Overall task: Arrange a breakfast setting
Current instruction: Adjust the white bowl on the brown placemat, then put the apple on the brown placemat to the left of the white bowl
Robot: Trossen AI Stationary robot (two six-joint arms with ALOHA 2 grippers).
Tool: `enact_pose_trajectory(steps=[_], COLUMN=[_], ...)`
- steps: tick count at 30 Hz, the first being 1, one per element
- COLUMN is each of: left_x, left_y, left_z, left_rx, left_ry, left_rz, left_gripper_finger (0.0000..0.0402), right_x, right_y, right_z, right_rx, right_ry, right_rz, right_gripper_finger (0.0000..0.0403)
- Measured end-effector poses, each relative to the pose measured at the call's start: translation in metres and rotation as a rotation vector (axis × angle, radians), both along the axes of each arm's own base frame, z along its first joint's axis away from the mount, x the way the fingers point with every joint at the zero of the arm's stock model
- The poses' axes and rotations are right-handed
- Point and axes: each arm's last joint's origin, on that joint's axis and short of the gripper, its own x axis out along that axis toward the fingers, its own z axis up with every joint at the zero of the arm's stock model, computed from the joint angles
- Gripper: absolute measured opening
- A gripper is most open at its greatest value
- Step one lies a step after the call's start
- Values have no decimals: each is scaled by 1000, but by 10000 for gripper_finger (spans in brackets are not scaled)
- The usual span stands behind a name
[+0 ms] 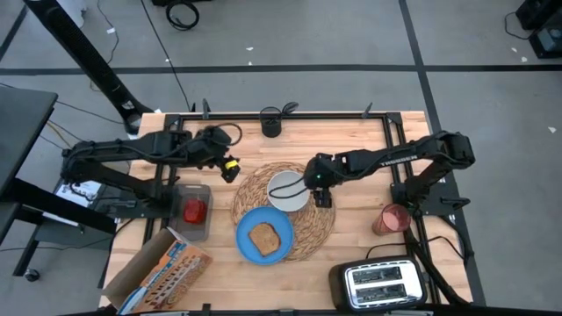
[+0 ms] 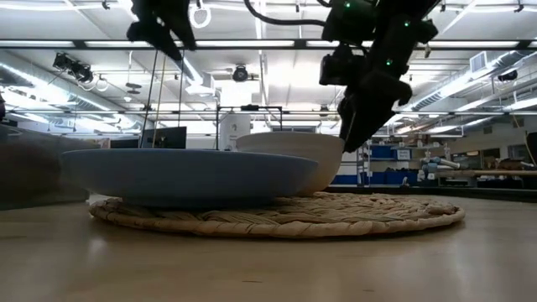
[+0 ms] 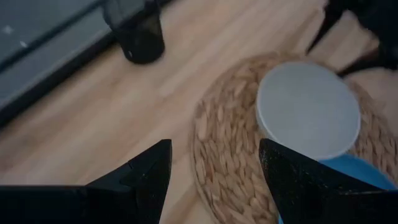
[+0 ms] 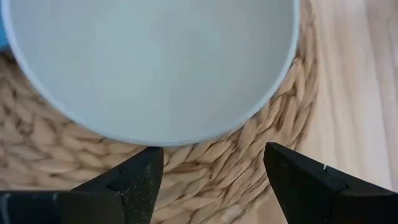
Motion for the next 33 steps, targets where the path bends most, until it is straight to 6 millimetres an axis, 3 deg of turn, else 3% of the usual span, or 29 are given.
enact_pose_trajectory(steps=[5,12,19,24,29,33], left_x=[6,8,4,-5,-5,-25], left_y=[-1,-3,-1,12,34,29], left_z=[-16,-17,-20,-25,-30,-40], left_rx=[-37,-102,-177,-224,-344,-463], left_ry=[-24,-39,-18,43,46,255], left_rz=[-23,-77,-37,79,170,234], left_gripper_finger=[247,247,247,247,247,238], right_x=[3,4,-5,-14,-28,-40], right_y=[-13,-21,-25,-25,-24,-22], right_z=[2,3,2,32,71,96], right_rx=[-47,-49,-84,-142,-140,-106], right_ry=[-40,-56,47,50,-96,-244], right_rz=[39,99,133,106,47,-34], right_gripper_finger=[281,281,281,281,281,281])
